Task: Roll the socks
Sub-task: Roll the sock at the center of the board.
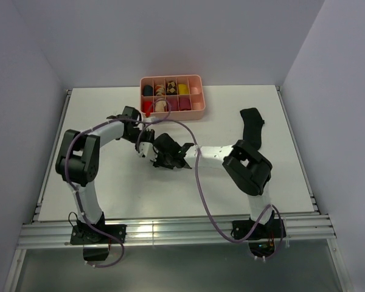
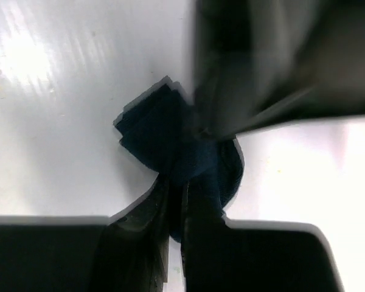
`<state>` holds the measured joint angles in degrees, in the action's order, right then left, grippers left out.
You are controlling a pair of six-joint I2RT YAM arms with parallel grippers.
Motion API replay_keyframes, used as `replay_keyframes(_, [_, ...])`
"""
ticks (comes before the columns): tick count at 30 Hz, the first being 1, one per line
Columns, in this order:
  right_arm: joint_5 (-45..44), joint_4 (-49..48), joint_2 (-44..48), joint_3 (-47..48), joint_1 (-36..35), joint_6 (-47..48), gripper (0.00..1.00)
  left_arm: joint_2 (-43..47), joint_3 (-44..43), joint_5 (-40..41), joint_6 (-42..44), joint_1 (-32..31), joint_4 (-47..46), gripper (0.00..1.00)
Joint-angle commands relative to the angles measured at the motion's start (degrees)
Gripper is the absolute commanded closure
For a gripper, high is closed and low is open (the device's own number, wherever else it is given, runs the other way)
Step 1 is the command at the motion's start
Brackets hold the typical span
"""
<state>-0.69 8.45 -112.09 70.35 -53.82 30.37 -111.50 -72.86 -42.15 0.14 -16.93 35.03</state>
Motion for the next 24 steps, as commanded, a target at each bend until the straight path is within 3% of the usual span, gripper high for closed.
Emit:
replay_keyframes(1, [10.8,12.5,-1.8,1.2,1.0,-6.3,1.00,11.4,4.3,10.1,-10.6,2.9,-15.4,0.88])
replay_keyframes(5, [16.3,17.6,-2.9,4.3,3.4,-10.5,1.00,19.6,13.4,19.7,-20.0,5.3,-27.2,0.87])
replay_keyframes(8, [21.8,19.7,-3.8,5.8,5.6,-14.5,1.00,25.2,19.1,28.9,-25.8,6.3,-30.4,0.87])
replay_keyframes(15, [27.9,23.1,-9.1,8.8,8.6,-23.2,1.00,37.5,31.0,41.3,-34.0,7.2,-33.2,0.87])
replay_keyframes(19, [32.9,23.5,-11.1,9.3,10.3,-28.2,1.00,46.7,38.0,40.2,-39.1,7.2,-34.5,0.87])
replay_keyframes(22, [36.1,23.3,-12.4,9.8,11.3,-32.8,1.00,51.1,43.1,34.9,-42.1,6.9,-39.0,0.83])
replay_keyframes(24, [38.7,23.1,-13.5,10.3,11.9,-35.2,1.00,52.2,46.3,32.4,-43.1,5.8,-42.0,0.75])
